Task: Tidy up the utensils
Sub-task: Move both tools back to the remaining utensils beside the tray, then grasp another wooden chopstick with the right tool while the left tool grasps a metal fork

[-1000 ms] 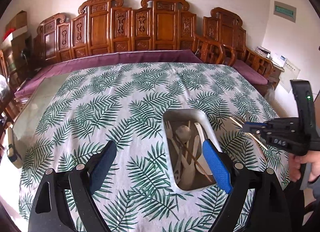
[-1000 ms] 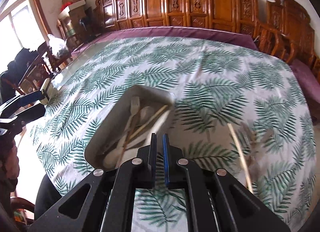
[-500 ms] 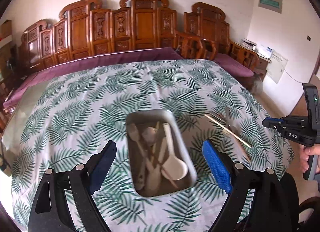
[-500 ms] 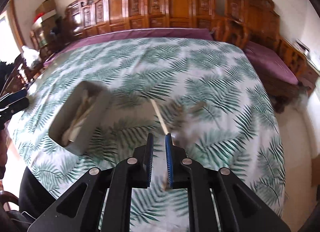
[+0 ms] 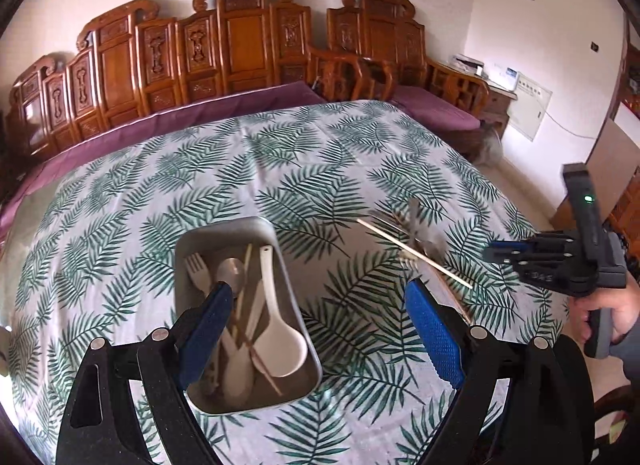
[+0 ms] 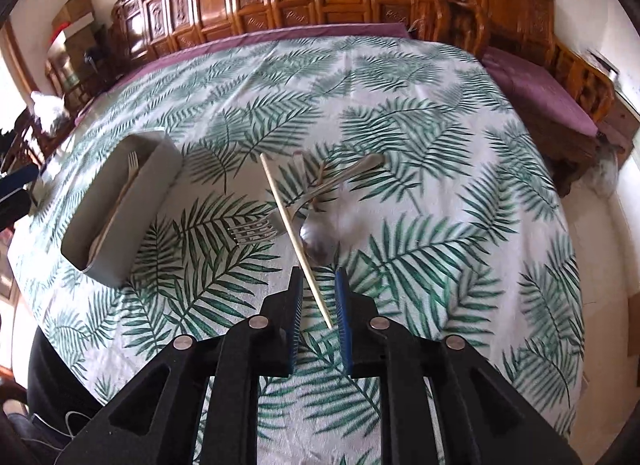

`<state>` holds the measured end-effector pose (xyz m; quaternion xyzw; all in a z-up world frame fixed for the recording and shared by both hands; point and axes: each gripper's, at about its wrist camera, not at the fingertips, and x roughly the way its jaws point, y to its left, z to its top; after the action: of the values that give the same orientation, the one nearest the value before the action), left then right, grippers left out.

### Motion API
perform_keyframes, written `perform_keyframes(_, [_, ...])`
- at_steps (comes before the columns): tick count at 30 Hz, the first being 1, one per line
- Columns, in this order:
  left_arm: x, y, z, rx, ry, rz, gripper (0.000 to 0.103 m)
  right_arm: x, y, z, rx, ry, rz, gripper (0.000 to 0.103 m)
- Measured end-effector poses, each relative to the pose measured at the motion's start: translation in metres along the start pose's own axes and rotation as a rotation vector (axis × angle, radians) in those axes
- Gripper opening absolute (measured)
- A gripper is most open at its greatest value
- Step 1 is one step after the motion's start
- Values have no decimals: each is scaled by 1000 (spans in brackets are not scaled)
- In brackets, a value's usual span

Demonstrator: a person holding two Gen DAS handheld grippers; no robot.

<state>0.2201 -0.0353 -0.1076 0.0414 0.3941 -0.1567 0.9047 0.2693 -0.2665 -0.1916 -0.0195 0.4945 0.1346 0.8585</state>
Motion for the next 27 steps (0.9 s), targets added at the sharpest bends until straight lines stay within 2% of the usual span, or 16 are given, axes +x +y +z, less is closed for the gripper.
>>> perform_keyframes(12, [10, -15, -9, 23, 45, -17, 84, 66, 15, 23, -120, 117, 15, 18])
perform_keyframes(17, [12, -14, -12, 17, 55, -16, 84, 74, 18, 27, -140, 120, 27, 18])
perform_keyframes(20, [14, -14, -13, 11, 62, -18, 84, 77, 20, 32, -153, 120, 33, 11])
perform_keyframes(27, [18, -15, -16, 15, 71, -22, 84, 89, 31, 33, -223, 159, 22, 7])
